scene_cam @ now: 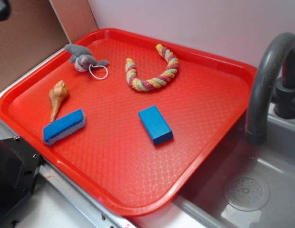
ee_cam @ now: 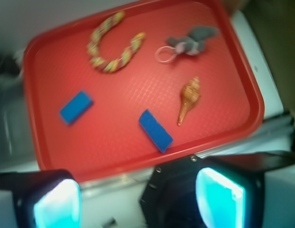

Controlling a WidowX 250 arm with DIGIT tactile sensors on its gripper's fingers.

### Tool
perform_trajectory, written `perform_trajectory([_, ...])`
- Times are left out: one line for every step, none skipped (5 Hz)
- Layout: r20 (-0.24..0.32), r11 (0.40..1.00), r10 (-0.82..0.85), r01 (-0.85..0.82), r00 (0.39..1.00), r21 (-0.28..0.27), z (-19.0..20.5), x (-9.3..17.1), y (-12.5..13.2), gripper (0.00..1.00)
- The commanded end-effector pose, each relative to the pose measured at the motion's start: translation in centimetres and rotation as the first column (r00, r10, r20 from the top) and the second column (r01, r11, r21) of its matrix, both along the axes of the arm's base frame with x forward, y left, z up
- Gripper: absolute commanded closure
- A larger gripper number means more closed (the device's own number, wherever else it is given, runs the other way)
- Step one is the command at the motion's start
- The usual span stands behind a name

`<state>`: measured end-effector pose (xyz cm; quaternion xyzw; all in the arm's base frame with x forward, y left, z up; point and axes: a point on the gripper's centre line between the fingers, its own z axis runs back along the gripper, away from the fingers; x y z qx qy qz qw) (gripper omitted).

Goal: Grab the blue block.

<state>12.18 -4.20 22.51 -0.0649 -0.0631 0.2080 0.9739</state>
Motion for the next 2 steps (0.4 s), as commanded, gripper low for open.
perform_trajectory([-0.114, 0.97, 0.231, -0.238, 0.966, -0.05, -3.1, 4.2, -4.8, 0.0])
perform_trajectory([-0.12, 0.909, 0.408, -0.415, 0.905, -0.041, -4.6, 6.3, -6.2, 0.0])
